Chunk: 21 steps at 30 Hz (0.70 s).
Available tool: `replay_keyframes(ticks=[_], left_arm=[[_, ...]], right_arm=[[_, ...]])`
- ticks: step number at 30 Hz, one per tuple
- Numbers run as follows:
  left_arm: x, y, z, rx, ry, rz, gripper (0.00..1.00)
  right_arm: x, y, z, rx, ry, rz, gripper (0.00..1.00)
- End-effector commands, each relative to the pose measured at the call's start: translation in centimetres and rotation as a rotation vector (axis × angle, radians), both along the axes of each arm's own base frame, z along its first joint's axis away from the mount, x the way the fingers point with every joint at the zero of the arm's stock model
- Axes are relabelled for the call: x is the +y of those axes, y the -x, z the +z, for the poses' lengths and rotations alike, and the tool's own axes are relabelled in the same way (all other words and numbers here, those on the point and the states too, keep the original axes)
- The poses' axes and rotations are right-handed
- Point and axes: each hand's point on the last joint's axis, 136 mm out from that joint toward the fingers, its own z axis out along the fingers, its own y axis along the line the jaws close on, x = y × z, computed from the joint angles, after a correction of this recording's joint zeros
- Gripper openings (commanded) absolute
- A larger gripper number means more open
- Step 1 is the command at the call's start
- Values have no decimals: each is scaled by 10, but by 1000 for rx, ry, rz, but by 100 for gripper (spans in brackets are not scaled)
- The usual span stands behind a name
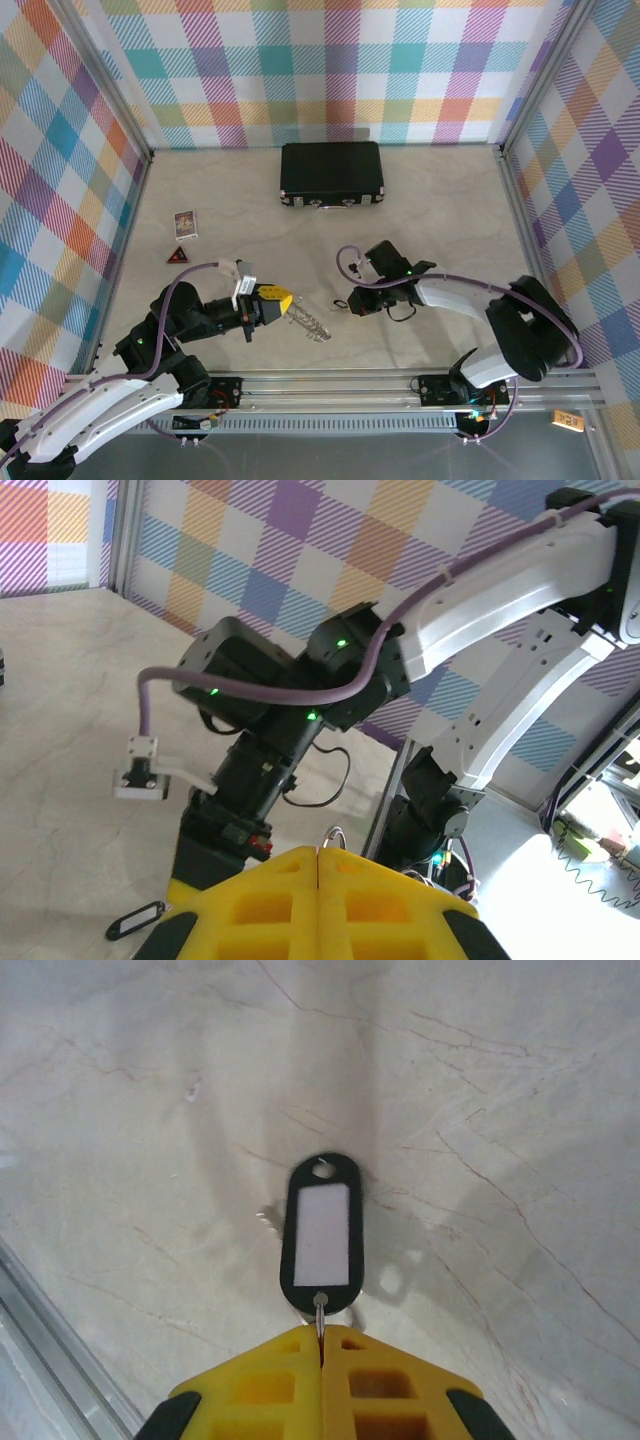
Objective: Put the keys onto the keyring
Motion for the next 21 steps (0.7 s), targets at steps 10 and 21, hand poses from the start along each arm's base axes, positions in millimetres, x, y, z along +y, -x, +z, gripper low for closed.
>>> replay_keyframes(ticks=[10, 21], left_arm=[[-7, 4, 31, -65, 29, -47, 0], [-13, 6, 41, -109, -29, -94, 0]], right_arm=[[8, 35, 145, -516, -350, 271, 0], [16, 80, 225, -643, -600, 460, 0]])
